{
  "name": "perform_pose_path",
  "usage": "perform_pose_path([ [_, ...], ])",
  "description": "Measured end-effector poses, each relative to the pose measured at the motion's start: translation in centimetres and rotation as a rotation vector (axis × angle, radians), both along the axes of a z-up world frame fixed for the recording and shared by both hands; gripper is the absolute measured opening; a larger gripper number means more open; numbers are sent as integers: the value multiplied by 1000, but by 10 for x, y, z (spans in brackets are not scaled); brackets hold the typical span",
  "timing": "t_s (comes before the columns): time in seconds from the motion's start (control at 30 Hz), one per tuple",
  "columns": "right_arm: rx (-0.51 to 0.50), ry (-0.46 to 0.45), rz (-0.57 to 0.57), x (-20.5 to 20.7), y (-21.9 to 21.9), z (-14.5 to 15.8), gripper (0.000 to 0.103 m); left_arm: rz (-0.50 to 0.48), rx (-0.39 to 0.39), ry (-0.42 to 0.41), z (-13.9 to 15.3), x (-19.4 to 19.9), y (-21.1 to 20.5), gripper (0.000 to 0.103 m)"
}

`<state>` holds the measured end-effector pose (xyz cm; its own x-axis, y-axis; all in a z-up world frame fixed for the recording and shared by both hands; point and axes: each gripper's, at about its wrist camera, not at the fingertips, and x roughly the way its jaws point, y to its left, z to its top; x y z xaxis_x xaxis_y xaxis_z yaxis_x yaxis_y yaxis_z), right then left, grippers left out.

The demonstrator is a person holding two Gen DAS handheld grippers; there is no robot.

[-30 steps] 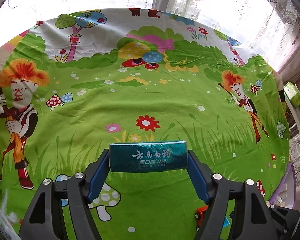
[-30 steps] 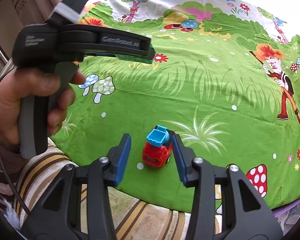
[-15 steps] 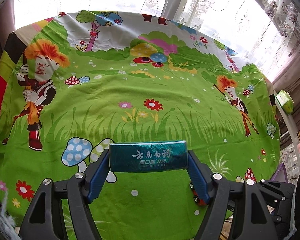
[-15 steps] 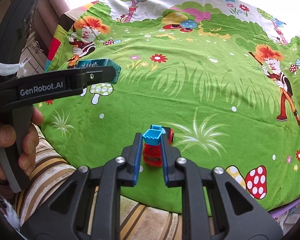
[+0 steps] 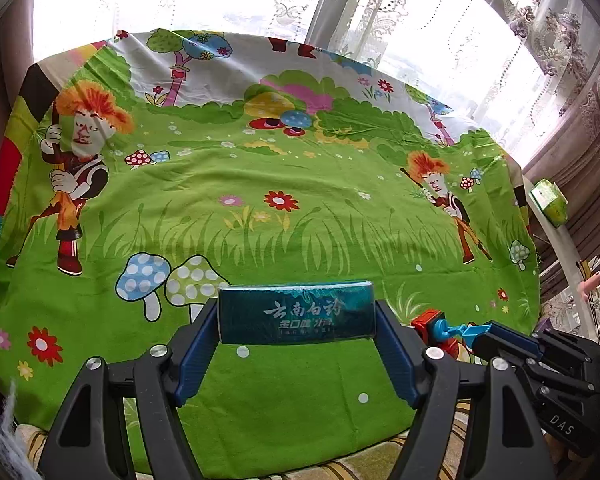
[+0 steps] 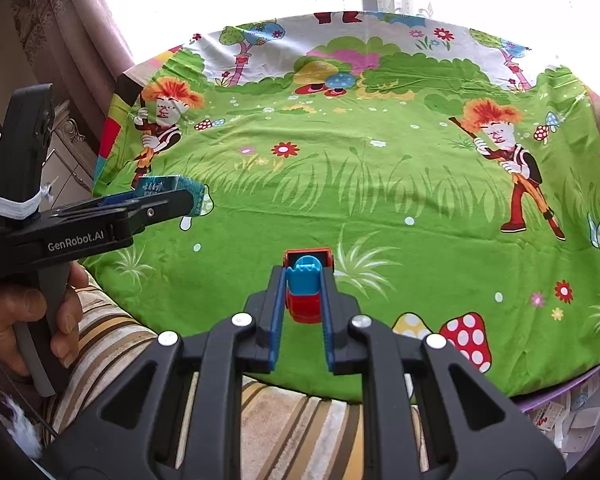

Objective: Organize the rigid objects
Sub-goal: 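Carry the toy car and teal box over the purple box and open both tools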

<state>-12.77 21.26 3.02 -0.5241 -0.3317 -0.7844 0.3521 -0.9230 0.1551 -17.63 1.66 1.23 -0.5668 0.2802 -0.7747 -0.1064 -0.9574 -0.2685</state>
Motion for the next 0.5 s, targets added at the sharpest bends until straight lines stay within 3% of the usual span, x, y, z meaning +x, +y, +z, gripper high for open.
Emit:
perform_pose_path([
  [0.23,-1,25,-89,31,60,22,20,-59,6,19,12,13,25,74],
  [0.5,33,11,-244,81,160,35,20,-159,-3,38,24,29,72,74],
])
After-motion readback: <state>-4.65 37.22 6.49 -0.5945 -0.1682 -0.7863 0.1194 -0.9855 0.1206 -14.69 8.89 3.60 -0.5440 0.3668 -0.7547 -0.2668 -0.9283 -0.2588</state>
